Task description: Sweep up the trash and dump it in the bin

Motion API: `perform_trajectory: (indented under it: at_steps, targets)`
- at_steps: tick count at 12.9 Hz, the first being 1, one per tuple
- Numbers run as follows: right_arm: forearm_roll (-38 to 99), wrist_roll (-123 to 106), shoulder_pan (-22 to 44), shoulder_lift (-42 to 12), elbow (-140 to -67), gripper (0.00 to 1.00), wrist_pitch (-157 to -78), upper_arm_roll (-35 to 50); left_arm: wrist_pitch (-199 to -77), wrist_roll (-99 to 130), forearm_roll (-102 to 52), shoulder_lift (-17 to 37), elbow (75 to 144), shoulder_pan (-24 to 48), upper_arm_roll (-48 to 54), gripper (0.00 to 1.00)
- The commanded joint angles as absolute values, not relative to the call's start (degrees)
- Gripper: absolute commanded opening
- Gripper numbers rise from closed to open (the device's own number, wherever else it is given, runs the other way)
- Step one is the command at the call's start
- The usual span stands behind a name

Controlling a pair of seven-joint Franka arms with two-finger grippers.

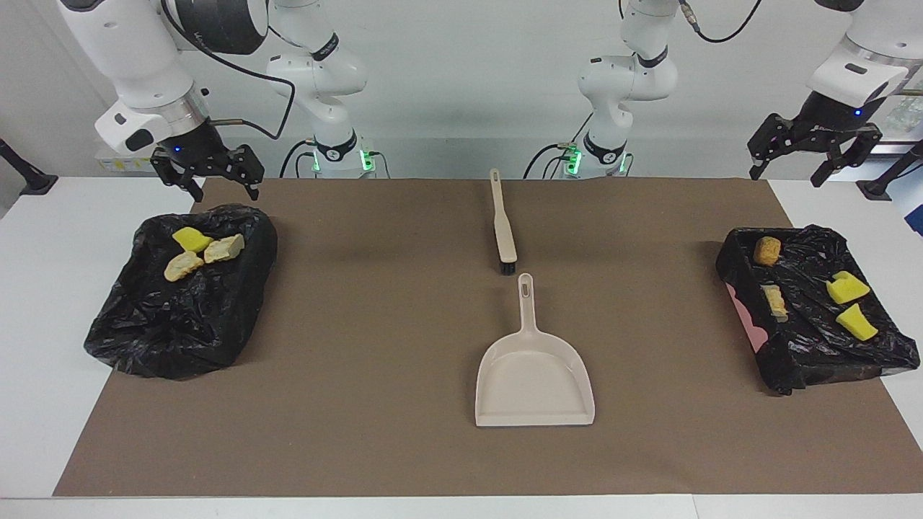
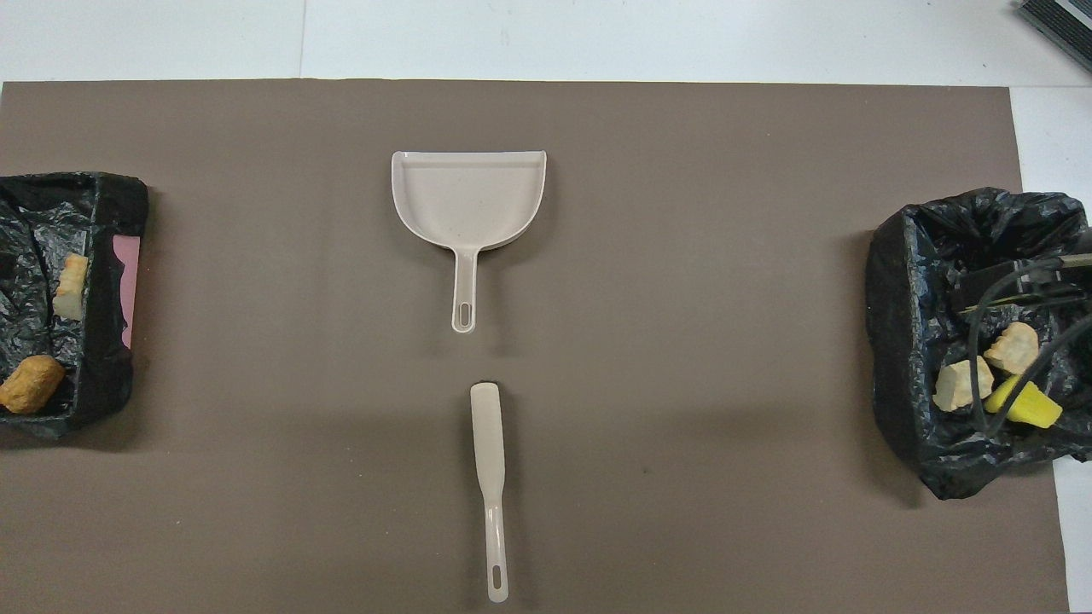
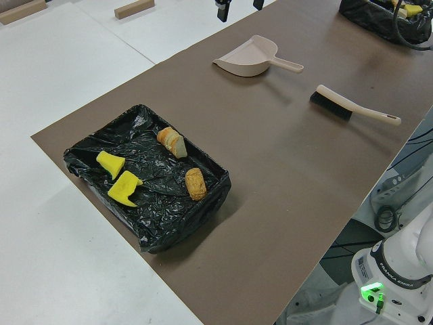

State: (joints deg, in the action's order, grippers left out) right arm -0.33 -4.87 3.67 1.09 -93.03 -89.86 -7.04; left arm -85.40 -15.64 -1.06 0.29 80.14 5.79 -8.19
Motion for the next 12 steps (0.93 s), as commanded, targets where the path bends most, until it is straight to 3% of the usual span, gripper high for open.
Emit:
perform_trajectory:
  at_steps: [1,12]
  targets:
    - [0.8,-4.7,3.9,1.6,-93.7,1.00,-89.9,-7.4,-84.3,-15.4,-0.2,-2.7,82.5,5.4,-7.4,1.00]
    - [0.8,-4.7,3.9,1.6,-93.7,1.00,-89.9,-7.4,-83.7,-8.0,-0.1,-2.9,82.9,5.2,-7.4,1.00]
